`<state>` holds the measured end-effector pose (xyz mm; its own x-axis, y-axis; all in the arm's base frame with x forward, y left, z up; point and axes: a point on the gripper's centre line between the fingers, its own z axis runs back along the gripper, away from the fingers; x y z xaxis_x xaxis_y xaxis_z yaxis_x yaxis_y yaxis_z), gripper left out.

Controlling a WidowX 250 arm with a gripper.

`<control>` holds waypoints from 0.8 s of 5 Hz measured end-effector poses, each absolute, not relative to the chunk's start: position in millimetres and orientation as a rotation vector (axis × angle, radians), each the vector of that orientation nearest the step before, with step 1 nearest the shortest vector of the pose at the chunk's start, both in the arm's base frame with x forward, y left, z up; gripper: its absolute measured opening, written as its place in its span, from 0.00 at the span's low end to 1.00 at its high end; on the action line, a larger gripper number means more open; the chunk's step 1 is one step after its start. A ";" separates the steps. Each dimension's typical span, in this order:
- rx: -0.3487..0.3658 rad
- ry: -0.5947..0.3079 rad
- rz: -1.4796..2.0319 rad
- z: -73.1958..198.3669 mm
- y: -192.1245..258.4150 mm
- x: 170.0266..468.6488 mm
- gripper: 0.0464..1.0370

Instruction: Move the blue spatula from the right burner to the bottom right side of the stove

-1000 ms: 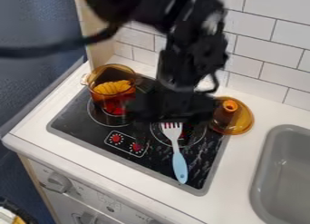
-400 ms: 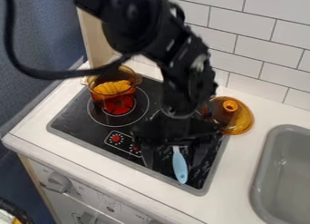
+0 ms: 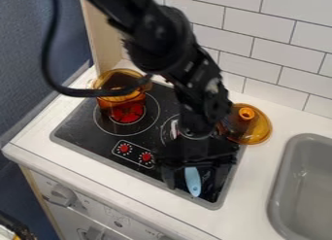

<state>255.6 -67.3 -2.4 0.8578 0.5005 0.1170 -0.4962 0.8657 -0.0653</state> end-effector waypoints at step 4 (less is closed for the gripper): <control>0.053 -0.140 0.501 -10.6 -67.2 258.7 0.29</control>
